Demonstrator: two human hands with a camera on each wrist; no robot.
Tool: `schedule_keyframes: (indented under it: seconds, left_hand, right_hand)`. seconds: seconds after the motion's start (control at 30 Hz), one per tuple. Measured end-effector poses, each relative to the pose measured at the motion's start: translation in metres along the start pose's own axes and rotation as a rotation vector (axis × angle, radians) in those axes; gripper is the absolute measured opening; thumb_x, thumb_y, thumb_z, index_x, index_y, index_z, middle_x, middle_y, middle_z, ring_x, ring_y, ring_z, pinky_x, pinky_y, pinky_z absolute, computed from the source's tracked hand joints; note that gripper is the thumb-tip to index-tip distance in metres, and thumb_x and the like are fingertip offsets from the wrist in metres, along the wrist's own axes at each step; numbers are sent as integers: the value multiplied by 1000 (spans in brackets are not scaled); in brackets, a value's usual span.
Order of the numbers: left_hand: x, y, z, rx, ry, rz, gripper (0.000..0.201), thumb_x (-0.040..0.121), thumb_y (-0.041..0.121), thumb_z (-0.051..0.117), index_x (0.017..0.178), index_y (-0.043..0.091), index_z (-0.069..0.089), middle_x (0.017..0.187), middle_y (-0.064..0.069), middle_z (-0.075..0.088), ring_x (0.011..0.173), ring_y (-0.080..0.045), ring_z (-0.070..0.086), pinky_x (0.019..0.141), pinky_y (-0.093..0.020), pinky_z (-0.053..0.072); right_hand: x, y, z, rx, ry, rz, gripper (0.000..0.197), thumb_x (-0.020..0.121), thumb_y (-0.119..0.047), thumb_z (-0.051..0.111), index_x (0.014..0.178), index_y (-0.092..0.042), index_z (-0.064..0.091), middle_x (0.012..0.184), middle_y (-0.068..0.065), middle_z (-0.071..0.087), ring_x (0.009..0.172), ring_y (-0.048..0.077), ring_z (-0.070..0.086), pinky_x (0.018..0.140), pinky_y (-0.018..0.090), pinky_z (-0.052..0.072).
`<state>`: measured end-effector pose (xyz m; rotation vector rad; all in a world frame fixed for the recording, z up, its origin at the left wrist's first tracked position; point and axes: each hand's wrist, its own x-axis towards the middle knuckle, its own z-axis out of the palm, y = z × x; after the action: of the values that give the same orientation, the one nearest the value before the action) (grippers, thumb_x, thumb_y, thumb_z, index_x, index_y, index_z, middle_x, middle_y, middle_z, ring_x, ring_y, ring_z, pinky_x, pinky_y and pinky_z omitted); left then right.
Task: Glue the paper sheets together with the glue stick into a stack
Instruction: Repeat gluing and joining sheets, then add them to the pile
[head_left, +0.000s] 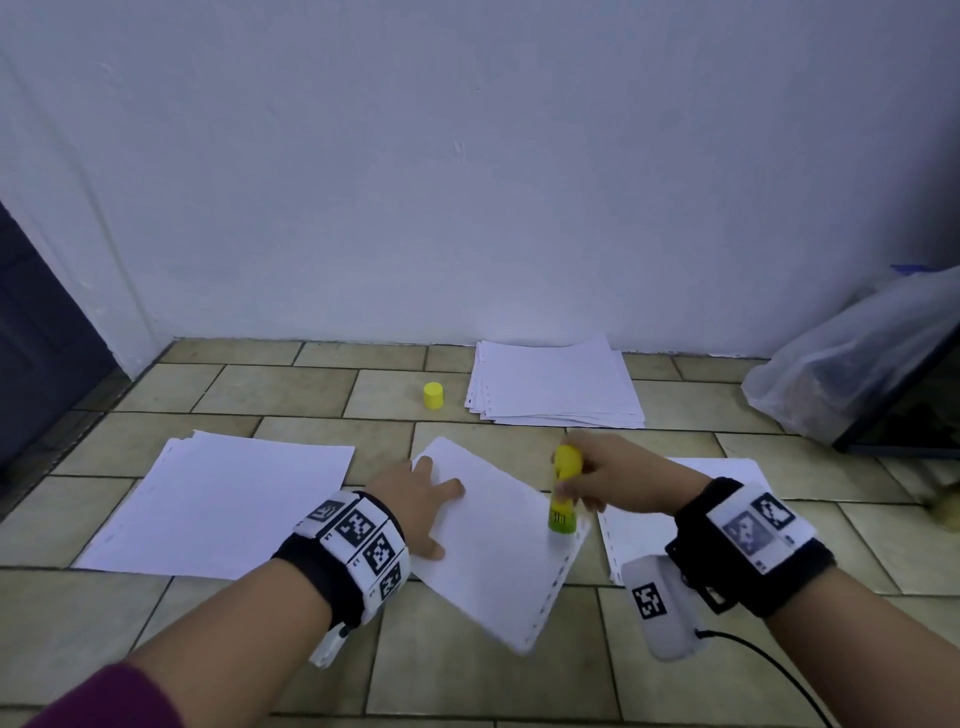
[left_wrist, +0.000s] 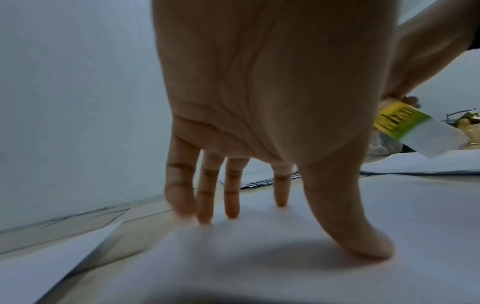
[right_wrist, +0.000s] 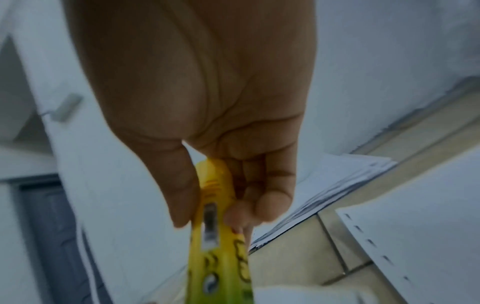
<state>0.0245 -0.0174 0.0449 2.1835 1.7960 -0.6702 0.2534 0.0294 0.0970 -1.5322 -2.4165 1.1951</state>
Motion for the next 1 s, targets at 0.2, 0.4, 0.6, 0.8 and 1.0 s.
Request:
schedule_keyframes:
  seconds: [0.2,0.4,0.6,0.8,1.0]
  left_hand:
    - [-7,1,5,10,109,101,80,82,54,64,143,19,27,152,-8,7,140,-26,12,103,-39,35]
    - [-8,3,6,-94,55,142,73,89,48,58,150,37,19,149,-4,19,134,-24,27,100,-40,41]
    - [-5,0,6,-135,111,156,73,88,50,60,147,20,29,154,-2,17,139,-22,20,107,-37,34]
    - [-3,-1,7,-177,101,151,76,87,48,61,148,18,28,152,-2,22,137,-23,24,110,-38,31]
    - [-3,-1,7,-172,98,141,75,87,48,61,147,20,28,152,-1,21,136,-22,23,108,-39,34]
  right_hand:
    - [20,12,-8,552,229,91,13,89,-5,59,98,-4,50,67,10,56,48,18,49,50,27,40]
    - [37,10,2,545,408,66,17,90,-5,60,101,-5,47,80,12,59,57,21,56,50,26,44]
    - [57,-1,20,338,498,-4,22,87,-12,65,100,-13,47,98,15,62,80,29,64,75,41,55]
    - [84,-22,35,191,451,-67,24,90,-11,61,110,-10,47,93,11,56,80,28,56,66,31,45]
    - [87,-27,29,-67,302,-82,25,93,-5,52,117,-6,42,97,12,54,84,26,51,68,31,41]
